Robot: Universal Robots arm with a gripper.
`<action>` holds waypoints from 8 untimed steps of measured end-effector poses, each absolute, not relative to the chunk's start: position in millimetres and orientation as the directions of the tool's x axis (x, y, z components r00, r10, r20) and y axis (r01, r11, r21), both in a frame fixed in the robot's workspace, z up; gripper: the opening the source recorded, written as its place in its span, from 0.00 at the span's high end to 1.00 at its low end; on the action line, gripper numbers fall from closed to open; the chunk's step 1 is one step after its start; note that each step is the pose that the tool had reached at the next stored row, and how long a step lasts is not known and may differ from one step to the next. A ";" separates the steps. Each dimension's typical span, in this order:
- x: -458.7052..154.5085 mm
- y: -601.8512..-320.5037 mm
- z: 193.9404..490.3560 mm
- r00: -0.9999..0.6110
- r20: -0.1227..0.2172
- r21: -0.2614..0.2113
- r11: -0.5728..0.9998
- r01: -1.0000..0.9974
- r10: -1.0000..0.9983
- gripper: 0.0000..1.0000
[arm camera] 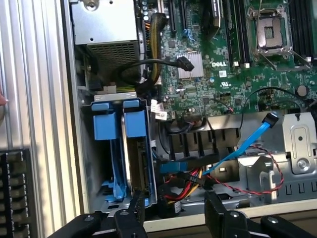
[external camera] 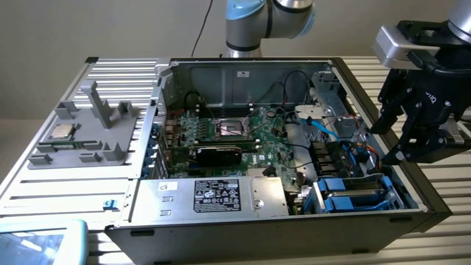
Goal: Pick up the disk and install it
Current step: 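Insert the first disk wire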
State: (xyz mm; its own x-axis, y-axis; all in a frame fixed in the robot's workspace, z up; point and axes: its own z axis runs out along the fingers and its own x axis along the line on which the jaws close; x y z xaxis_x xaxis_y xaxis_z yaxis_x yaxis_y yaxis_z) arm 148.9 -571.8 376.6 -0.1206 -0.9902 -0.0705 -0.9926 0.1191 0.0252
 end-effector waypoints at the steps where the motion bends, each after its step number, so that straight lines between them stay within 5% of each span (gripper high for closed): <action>1: 149.0 -570.5 374.8 -0.121 -0.070 0.025 0.120 -0.992 -0.990 0.40; 8: 148.4 -568.7 364.6 -0.195 -0.071 0.024 0.194 -0.981 -0.978 0.40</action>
